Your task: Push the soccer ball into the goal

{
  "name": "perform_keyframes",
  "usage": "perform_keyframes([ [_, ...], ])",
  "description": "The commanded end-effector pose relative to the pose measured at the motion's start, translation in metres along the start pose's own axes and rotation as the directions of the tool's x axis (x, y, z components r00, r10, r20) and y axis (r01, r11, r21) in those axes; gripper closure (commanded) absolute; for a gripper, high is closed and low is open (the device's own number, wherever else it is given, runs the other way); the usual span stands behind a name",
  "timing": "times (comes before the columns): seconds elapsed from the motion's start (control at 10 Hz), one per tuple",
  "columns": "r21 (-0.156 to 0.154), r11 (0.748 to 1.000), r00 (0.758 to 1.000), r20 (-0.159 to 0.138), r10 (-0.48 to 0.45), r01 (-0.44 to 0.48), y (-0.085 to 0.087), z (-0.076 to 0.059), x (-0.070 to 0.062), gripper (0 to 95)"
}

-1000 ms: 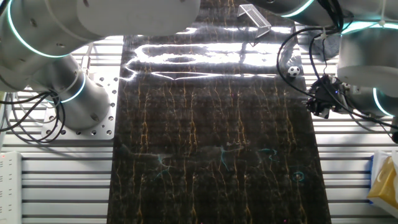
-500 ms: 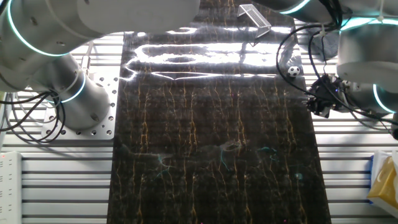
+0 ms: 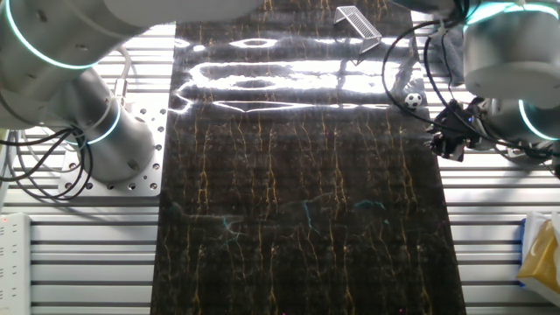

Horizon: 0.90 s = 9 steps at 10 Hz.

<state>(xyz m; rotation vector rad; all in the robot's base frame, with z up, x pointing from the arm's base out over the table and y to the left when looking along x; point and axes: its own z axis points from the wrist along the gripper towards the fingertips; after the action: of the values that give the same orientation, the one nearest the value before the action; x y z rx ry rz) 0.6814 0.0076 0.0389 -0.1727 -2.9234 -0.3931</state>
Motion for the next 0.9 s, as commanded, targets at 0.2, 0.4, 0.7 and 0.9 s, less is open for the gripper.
perform_keyframes([
  [0.2, -0.021, 0.995, 0.994, -0.04, -0.099, 0.098, 0.0003, -0.0003, -0.0025, 76.0],
  [0.4, -0.023, 0.992, 0.991, -0.04, -0.125, 0.124, 0.0003, -0.0003, -0.0025, 76.0],
  [0.7, -0.019, 0.993, 0.992, -0.046, -0.119, 0.118, 0.0003, -0.0003, -0.0025, 76.0],
  [0.9, -0.029, 0.994, 0.993, -0.051, -0.104, 0.102, 0.0005, 0.0005, -0.0013, 76.0],
])
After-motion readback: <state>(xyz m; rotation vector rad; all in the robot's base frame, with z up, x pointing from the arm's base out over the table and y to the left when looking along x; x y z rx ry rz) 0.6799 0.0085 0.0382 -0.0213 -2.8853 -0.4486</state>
